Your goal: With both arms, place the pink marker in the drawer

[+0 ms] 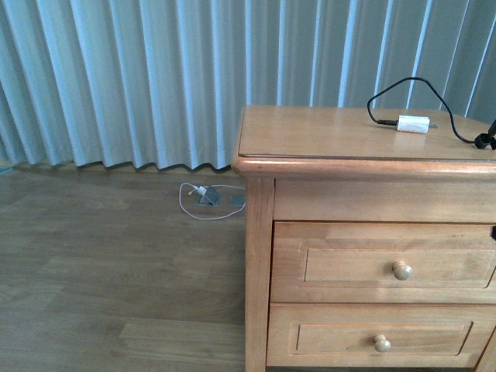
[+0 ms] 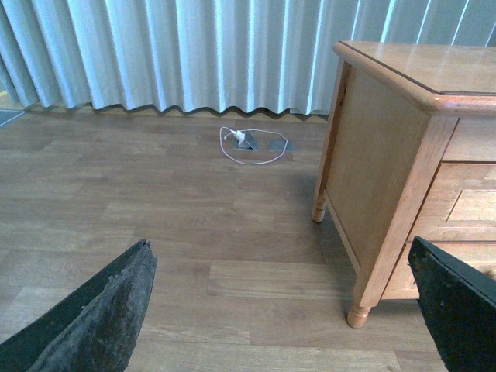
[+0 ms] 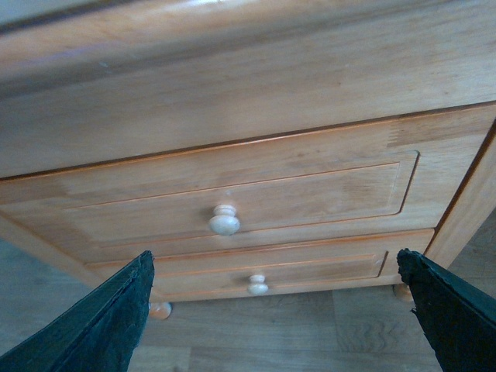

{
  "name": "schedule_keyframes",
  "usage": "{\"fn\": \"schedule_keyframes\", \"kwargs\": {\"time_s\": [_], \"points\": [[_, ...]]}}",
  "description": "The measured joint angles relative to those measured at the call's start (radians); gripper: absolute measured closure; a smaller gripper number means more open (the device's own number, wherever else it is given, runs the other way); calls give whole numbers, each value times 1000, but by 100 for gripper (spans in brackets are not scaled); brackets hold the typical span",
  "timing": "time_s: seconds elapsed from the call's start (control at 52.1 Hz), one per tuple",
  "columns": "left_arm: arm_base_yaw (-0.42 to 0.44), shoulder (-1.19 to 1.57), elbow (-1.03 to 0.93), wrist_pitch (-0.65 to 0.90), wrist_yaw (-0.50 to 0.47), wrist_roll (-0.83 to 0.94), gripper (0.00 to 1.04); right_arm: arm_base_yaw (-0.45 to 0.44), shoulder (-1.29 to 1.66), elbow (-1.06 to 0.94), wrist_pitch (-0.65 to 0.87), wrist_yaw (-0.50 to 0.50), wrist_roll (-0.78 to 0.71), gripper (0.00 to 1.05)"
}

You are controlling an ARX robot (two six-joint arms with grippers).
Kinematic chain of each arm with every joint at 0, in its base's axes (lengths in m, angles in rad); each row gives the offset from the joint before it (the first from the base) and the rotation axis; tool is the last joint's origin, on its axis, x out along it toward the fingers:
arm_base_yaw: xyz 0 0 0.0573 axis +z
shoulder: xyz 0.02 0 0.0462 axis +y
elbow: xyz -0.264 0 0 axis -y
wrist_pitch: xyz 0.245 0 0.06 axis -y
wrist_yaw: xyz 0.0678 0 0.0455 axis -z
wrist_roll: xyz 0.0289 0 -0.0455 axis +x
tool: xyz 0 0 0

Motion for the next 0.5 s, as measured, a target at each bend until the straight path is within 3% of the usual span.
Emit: {"fn": "schedule_keyframes", "kwargs": {"time_s": [0.326, 0.499], "points": [[0, 0, 0, 0, 0, 0, 6, -174, -565, -145, -424, -185, -94, 8], [0, 0, 0, 0, 0, 0, 6, -198, -623, -153, -441, -185, -117, 8]]}}
